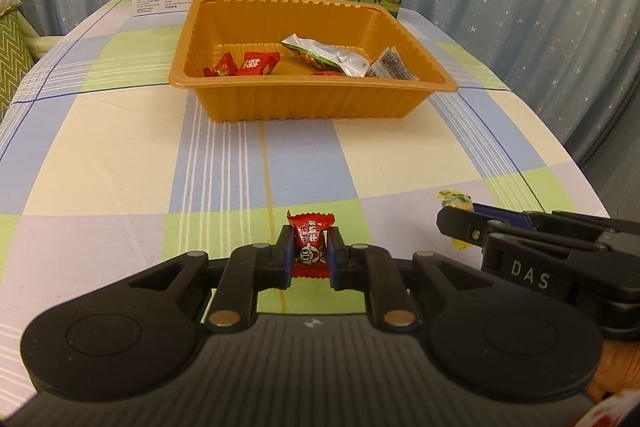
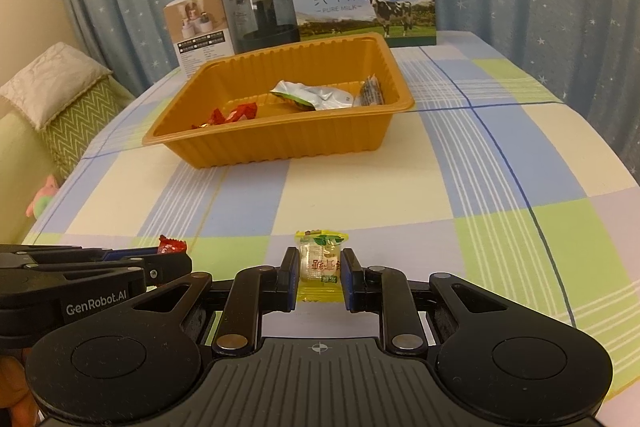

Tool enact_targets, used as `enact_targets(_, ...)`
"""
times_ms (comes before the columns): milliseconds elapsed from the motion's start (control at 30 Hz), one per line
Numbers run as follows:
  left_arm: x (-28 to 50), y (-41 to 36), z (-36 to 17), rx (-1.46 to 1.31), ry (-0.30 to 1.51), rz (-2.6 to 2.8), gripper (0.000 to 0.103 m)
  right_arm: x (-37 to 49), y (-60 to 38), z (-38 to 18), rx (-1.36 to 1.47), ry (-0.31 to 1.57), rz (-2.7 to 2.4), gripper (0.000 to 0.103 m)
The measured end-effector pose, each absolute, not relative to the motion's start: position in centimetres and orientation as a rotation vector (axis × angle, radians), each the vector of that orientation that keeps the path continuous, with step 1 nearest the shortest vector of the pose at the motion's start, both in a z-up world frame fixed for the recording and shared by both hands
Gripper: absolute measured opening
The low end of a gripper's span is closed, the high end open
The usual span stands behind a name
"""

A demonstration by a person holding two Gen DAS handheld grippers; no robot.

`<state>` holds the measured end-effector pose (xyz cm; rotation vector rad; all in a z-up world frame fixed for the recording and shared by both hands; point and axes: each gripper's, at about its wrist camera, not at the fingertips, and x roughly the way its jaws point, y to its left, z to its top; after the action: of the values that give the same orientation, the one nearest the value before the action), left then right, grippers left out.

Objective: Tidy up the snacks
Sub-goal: 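Carry the red candy and yellow-green candy over the orange tray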

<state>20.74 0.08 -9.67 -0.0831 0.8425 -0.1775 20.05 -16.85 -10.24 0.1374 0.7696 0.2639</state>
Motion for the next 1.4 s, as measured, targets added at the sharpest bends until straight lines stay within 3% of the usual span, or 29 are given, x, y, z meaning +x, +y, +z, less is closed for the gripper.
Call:
enact_targets(700,21.2,0.9,-6.5,-0.079,0.777,-0.183,0.014,20.6,-16.5,-7.5,0.112,0.695,0.280,0.022)
enact_targets(1400,26.3,2.1,-2.5,-0.083,0.690,-0.176,0.014,25.8,-15.6,-2.4,0.107,0.563,0.288,0.022)
